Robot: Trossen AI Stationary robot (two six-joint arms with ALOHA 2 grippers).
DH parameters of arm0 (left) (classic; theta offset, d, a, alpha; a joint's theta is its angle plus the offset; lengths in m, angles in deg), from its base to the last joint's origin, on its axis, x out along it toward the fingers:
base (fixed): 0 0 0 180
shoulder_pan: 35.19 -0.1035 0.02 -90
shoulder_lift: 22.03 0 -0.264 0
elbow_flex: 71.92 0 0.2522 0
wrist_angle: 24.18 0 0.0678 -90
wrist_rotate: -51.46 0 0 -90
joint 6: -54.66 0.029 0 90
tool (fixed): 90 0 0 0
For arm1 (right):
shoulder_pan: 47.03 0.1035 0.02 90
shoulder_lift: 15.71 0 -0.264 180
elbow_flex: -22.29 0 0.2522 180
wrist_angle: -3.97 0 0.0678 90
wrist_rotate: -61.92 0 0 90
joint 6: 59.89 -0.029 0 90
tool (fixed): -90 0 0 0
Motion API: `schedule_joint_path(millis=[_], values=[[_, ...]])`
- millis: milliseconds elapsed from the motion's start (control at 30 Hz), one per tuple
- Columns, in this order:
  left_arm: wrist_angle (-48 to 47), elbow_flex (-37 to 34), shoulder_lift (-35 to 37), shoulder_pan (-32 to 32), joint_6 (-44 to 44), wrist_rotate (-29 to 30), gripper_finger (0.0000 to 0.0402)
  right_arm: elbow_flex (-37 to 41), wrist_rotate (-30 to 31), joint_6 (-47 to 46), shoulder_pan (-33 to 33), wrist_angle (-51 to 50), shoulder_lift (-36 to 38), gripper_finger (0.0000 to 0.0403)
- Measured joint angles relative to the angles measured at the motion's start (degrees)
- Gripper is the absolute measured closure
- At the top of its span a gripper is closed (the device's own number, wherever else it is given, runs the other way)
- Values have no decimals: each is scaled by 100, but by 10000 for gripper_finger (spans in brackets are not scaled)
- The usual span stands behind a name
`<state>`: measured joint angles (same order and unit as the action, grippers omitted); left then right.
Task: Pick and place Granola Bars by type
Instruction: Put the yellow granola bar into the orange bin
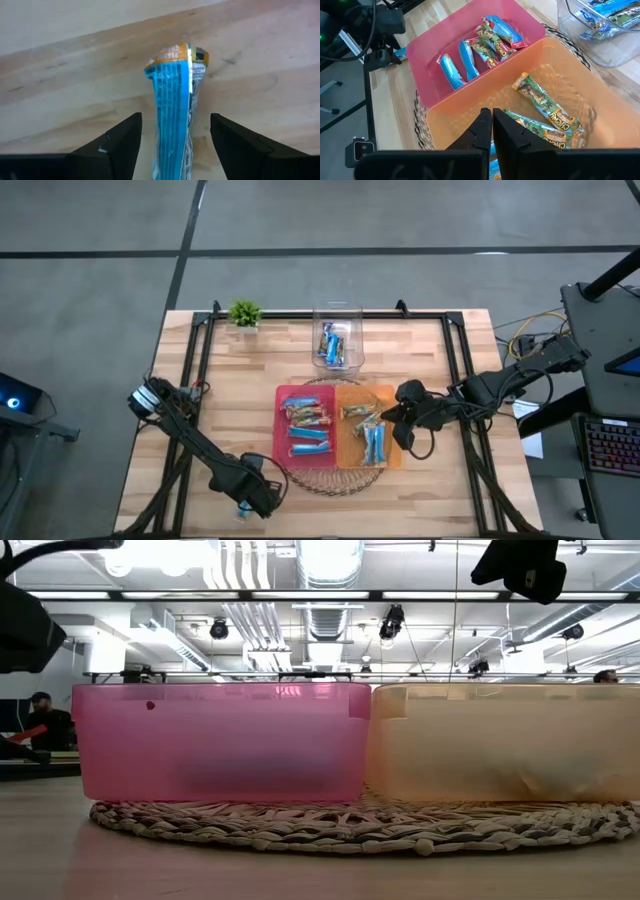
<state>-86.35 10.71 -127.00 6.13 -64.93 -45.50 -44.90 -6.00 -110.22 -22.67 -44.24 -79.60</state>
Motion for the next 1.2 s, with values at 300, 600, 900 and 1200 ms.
schedule_joint_path(millis=[300,600,900,1200], values=[[572,-362,23,-35,62,-63,184,0,0,-2,0,-1,0,394],[616,-404,24,-66,74,-131,190,0,0,-4,0,1,-2,394],[593,-413,20,-87,87,-242,251,0,0,-4,0,1,0,394],[590,-418,17,-87,92,-311,303,7,0,-2,0,-3,0,394]])
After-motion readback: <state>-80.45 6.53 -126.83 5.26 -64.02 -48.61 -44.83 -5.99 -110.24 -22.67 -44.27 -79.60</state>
